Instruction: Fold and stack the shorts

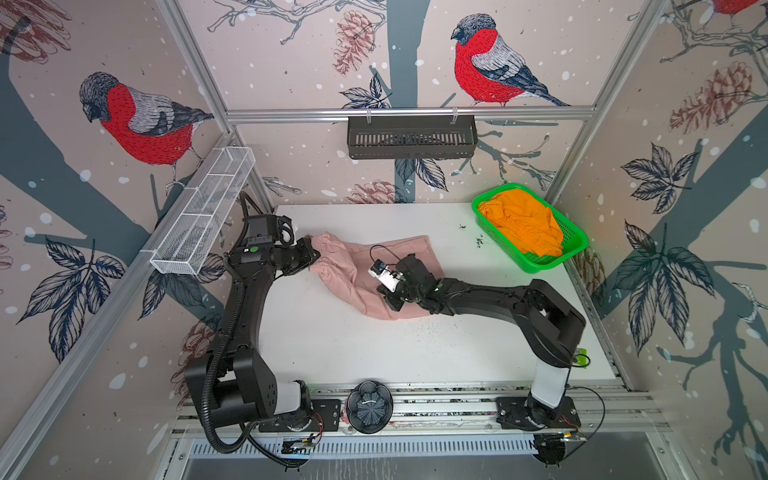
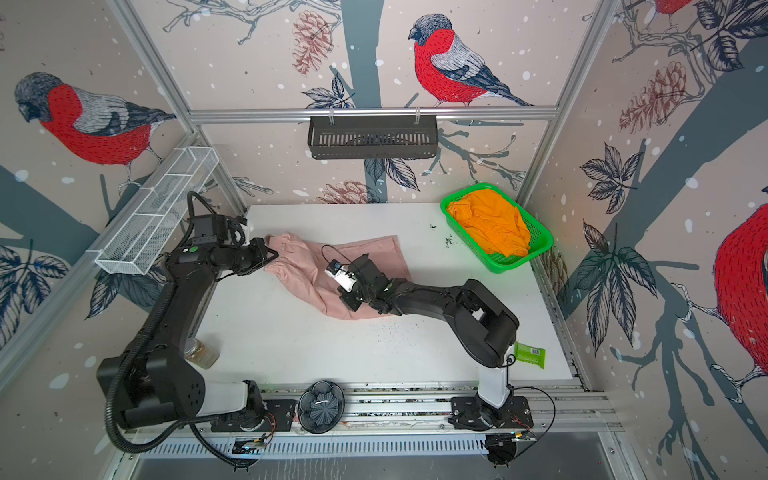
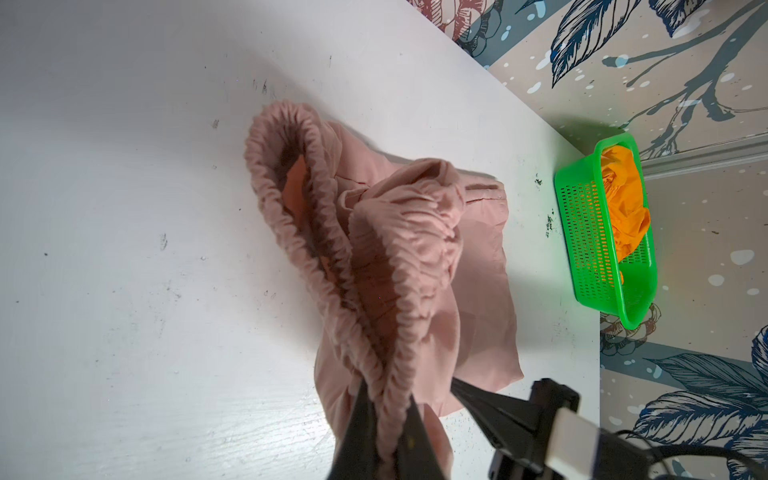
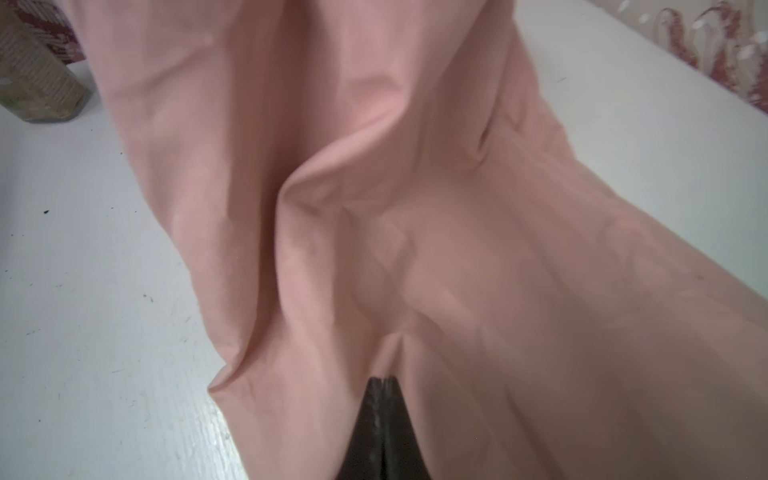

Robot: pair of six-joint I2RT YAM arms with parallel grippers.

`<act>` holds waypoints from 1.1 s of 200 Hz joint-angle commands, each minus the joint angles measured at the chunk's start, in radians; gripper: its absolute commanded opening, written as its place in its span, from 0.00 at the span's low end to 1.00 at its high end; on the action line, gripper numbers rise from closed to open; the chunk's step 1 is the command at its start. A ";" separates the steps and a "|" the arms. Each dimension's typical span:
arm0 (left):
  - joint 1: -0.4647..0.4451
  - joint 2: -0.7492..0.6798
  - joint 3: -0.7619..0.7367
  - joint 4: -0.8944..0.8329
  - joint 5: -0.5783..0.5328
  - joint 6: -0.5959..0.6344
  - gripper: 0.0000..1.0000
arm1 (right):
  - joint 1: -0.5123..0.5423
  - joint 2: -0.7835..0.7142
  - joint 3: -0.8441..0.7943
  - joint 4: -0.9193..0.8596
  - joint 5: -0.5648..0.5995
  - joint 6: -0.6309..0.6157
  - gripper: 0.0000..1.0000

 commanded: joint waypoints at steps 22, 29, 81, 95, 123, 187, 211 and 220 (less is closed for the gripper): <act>0.004 0.025 0.023 -0.031 0.019 0.035 0.00 | 0.059 0.210 0.168 -0.009 -0.122 0.034 0.03; 0.005 0.028 0.024 -0.035 0.016 0.039 0.00 | 0.067 0.258 0.220 -0.050 -0.136 0.034 0.03; 0.005 0.079 0.093 -0.090 -0.081 0.087 0.00 | 0.099 0.479 0.513 -0.270 -0.157 0.051 0.15; 0.005 0.096 0.110 -0.104 -0.090 0.095 0.00 | 0.094 0.470 0.527 -0.246 -0.158 0.077 0.21; 0.004 0.118 0.150 -0.139 -0.129 0.122 0.00 | 0.068 0.402 0.511 -0.161 -0.193 0.136 0.30; 0.005 0.137 0.217 -0.181 -0.137 0.171 0.00 | -0.070 0.362 0.546 -0.104 -0.161 0.195 0.13; 0.004 0.134 0.215 -0.168 -0.103 0.176 0.00 | -0.089 0.455 0.671 -0.103 -0.164 0.205 0.06; 0.005 0.134 0.220 -0.168 -0.095 0.184 0.00 | -0.090 0.496 0.716 -0.084 -0.157 0.218 0.04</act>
